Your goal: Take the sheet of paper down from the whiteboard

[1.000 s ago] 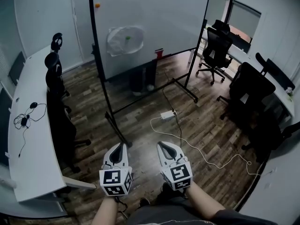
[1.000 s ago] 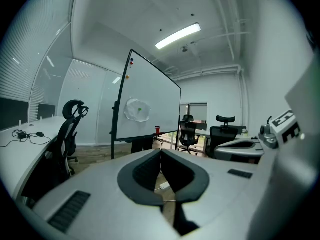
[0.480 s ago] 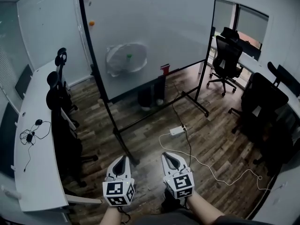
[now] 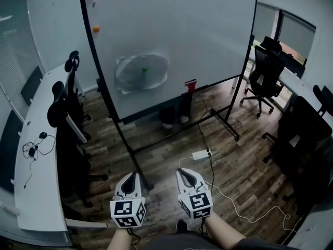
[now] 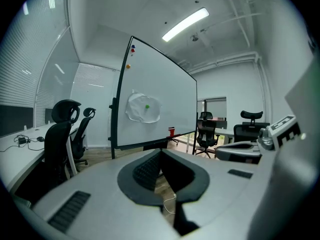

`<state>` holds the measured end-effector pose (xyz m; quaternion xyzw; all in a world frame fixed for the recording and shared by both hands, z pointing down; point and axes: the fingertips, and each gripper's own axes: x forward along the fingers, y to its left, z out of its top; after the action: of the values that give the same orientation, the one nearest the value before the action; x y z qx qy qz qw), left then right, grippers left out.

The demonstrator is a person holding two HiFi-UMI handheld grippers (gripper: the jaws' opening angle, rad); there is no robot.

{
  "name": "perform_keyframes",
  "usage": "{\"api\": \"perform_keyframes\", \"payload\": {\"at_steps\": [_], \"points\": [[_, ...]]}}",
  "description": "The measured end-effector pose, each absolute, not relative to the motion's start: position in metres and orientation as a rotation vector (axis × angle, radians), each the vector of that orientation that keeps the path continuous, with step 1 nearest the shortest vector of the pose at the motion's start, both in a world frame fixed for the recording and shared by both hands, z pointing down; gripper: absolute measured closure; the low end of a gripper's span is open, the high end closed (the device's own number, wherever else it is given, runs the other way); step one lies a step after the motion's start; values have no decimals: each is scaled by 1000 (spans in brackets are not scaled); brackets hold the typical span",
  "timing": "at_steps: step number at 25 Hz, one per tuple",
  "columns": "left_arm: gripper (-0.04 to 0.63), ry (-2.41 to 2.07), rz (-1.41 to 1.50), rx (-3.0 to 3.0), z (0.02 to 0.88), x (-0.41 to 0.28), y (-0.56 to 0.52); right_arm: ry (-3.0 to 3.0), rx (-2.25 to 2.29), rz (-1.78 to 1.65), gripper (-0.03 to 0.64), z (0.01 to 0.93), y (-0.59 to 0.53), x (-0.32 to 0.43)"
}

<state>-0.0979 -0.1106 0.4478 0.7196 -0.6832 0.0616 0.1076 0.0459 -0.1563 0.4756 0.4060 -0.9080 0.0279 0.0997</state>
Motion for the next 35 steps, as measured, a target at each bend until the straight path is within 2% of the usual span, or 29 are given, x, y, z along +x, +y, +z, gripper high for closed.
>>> {"api": "perform_keyframes", "payload": {"at_steps": [13, 25, 35], "points": [[581, -2110, 168, 2023, 443, -89, -171, -2747, 1073, 143, 593, 490, -221, 55], [581, -2100, 119, 2038, 442, -130, -239, -2700, 1092, 116, 593, 494, -282, 28], [580, -2078, 75, 2091, 431, -183, -321, -2697, 1138, 66, 594, 478, -361, -26]]}}
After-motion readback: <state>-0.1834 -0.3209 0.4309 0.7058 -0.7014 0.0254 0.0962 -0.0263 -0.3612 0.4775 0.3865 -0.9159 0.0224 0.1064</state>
